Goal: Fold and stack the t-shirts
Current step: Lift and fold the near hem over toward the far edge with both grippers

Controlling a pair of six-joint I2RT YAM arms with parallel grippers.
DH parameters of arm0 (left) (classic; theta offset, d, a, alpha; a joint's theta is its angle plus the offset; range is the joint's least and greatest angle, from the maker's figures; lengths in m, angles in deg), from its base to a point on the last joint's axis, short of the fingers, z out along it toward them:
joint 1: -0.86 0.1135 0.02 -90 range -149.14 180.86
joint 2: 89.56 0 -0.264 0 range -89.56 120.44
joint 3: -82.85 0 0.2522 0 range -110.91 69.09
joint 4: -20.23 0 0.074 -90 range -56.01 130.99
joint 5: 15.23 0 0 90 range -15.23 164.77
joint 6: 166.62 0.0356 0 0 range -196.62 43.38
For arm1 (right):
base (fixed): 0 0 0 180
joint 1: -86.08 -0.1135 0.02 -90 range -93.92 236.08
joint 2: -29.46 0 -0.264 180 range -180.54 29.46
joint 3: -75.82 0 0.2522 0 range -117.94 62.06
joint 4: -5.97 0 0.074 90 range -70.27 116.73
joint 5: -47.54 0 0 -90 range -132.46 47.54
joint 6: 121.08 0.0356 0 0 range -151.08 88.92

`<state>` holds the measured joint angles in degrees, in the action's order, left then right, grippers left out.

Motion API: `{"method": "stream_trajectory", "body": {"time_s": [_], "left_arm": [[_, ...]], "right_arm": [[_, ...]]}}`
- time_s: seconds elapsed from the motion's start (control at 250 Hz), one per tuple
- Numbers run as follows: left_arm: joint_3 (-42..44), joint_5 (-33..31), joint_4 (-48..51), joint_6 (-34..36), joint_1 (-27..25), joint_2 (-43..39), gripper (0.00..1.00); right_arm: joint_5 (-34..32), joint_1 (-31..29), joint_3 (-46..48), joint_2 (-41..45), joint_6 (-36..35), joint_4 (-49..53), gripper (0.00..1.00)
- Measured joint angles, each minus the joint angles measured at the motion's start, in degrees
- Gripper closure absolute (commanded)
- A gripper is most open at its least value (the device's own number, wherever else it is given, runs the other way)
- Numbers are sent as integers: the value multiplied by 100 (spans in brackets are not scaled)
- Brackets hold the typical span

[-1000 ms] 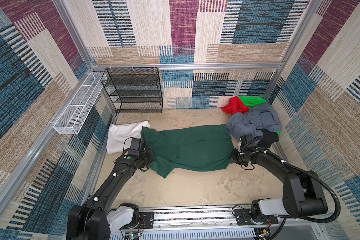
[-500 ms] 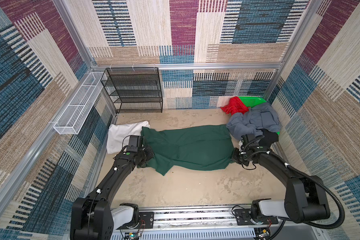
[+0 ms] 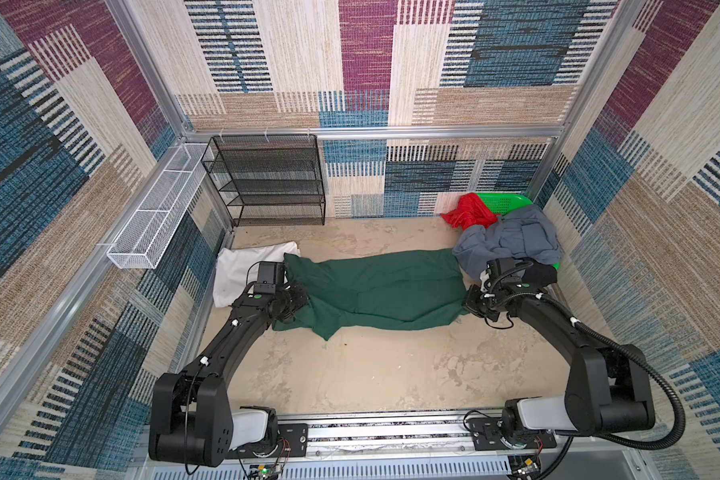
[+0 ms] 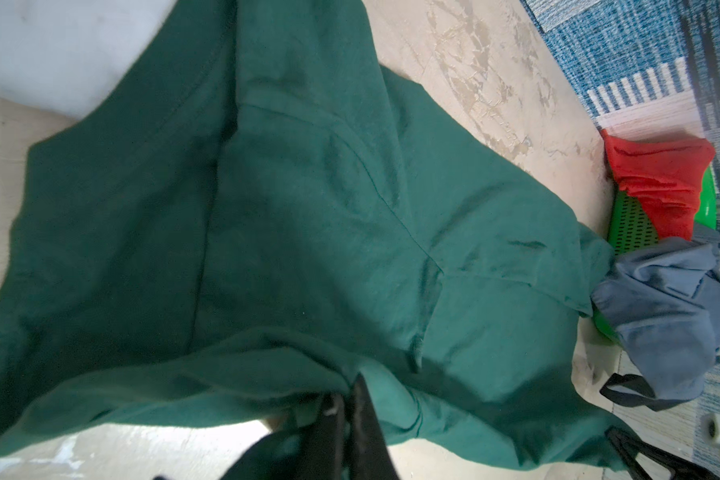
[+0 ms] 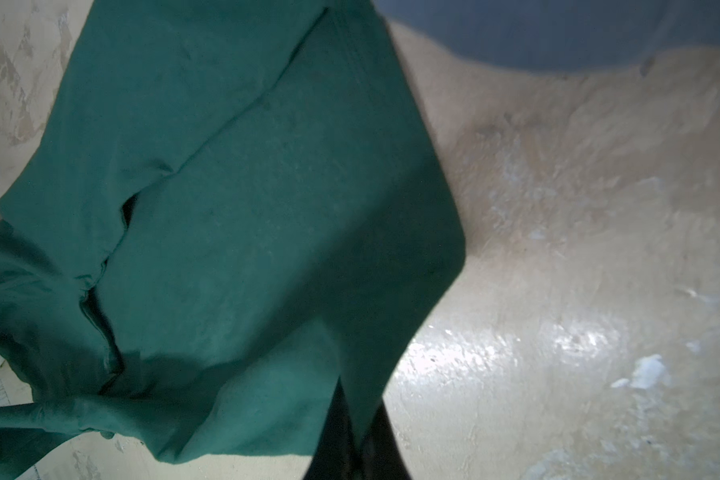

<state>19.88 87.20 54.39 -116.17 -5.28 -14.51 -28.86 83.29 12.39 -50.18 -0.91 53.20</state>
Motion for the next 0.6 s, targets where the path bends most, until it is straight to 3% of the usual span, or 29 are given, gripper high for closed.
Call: {"method": "stream_trajectory", "body": {"time_s": [0.224,0.6], "left_arm": [[-57,2,48,96,24,-181,100],[1123,131,461,-109,9,-1843,100]], "right_arm": [[96,168,114,111,-9,31,100],[369,190,1025,1049,282,177,100]]}}
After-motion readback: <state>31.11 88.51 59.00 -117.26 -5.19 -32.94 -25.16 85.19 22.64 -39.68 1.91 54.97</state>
